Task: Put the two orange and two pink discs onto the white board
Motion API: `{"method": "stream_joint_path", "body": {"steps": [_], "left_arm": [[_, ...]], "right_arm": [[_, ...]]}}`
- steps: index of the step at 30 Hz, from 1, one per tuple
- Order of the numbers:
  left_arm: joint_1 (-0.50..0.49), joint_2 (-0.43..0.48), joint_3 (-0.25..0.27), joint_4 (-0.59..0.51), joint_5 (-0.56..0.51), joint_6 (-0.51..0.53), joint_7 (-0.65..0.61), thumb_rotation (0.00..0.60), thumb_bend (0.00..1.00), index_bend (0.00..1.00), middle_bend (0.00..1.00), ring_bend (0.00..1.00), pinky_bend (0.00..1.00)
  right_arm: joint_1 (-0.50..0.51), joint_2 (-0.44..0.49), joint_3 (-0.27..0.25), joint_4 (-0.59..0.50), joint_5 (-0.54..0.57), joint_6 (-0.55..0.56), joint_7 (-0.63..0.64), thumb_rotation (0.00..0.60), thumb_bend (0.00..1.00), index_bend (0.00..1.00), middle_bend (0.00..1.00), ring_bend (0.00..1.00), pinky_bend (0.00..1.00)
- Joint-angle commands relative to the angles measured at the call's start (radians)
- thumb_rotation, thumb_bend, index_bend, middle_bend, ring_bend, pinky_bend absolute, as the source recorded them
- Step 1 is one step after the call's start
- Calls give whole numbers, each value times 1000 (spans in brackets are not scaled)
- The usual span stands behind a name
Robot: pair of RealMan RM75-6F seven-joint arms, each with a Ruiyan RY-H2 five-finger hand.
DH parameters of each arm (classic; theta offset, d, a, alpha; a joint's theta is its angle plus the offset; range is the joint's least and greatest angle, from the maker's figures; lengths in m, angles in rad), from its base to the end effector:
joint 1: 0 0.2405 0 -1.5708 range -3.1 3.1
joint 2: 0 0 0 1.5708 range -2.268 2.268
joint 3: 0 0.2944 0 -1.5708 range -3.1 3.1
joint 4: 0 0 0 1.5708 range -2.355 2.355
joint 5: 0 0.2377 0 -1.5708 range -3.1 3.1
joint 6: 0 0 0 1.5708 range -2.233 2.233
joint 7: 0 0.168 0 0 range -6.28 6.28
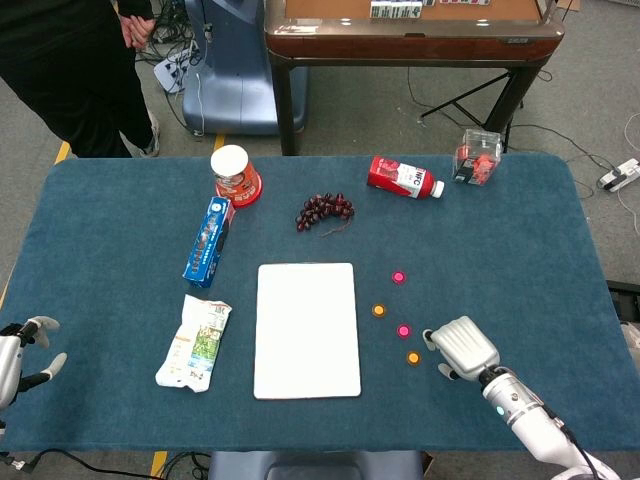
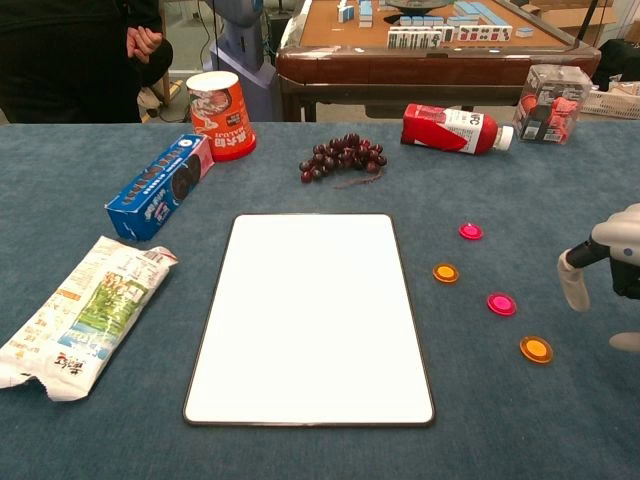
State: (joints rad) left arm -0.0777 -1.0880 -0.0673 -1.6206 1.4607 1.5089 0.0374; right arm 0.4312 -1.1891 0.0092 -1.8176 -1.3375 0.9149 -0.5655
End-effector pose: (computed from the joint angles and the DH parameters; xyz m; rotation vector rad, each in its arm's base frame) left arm -0.3608 0.2117 0.1701 -1.3411 -0.8471 -0.8657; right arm -0.2616 -0.2664 0.0184 2.0816 -0.8076 0.5343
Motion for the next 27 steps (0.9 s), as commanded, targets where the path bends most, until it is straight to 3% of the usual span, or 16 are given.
{"method": "stream_joint_path", "body": {"steps": [1, 27], "left_arm": [[0, 1, 0, 0, -1, -1, -2, 600, 245, 501, 583, 491, 784], [4, 9, -6, -3, -10, 1, -21, 600, 245, 499, 584, 491, 784]], "right_arm": [[10, -29, -7, 20, 23, -5, -20, 600, 207, 460, 1000, 1000, 1000], [75, -145, -31, 84, 127, -6, -72, 600, 158, 415, 1000, 1000, 1000]]}}
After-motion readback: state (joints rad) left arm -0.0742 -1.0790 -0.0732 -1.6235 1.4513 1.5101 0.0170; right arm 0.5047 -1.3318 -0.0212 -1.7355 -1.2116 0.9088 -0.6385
